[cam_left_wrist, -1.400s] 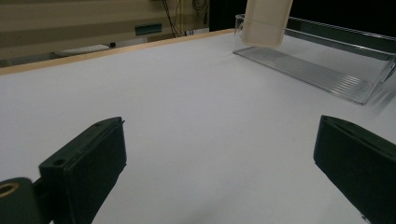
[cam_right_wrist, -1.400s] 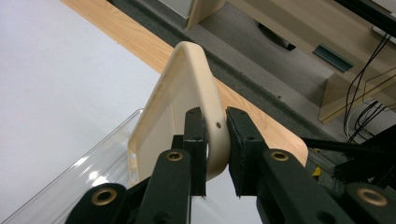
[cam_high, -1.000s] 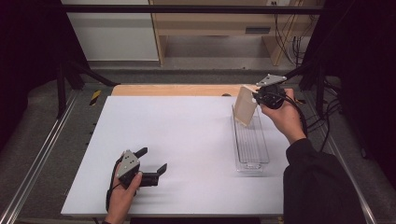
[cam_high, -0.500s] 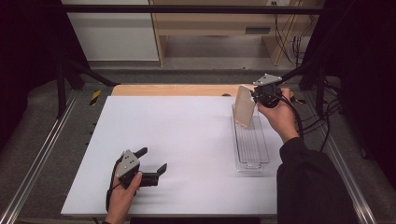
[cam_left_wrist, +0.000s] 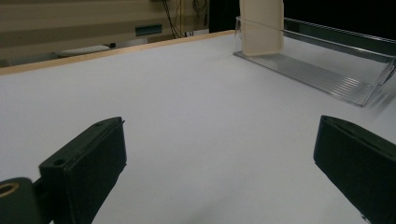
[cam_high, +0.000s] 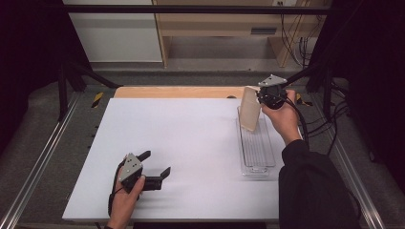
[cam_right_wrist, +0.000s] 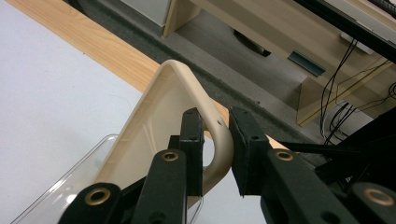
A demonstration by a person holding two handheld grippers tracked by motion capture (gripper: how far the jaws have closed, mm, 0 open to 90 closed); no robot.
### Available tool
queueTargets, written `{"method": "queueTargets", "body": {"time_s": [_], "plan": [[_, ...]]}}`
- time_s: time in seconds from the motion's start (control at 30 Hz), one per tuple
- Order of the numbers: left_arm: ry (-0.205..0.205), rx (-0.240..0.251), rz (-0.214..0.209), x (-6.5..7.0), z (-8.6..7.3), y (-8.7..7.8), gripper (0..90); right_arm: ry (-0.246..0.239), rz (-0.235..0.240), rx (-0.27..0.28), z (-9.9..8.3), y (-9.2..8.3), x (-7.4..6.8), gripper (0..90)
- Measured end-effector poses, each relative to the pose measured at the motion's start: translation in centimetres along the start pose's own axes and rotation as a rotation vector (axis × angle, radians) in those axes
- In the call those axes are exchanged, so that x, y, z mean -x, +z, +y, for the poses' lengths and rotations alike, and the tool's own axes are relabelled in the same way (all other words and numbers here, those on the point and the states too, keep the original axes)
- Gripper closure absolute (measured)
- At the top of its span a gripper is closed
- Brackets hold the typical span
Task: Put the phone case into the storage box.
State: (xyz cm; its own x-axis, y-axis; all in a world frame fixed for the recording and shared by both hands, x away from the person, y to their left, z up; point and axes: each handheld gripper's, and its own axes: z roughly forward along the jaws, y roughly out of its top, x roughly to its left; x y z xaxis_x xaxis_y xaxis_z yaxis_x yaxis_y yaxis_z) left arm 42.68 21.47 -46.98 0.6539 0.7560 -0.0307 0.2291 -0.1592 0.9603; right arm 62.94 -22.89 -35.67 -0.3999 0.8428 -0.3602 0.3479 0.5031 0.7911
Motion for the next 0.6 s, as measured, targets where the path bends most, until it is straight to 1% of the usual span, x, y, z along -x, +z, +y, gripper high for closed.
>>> {"method": "queueTargets", "body": {"time_s": [0.2,0.6], "plan": [[-0.001,0.001,0.000,-0.01,0.00,-0.01,2.3,-0.001,-0.006,0.004,0.06,0.15,-0.10,75.5],[-0.001,0.002,0.000,0.04,0.03,-0.02,2.3,0.020,-0.030,0.010,0.13,0.69,-0.32,73.9]]}}
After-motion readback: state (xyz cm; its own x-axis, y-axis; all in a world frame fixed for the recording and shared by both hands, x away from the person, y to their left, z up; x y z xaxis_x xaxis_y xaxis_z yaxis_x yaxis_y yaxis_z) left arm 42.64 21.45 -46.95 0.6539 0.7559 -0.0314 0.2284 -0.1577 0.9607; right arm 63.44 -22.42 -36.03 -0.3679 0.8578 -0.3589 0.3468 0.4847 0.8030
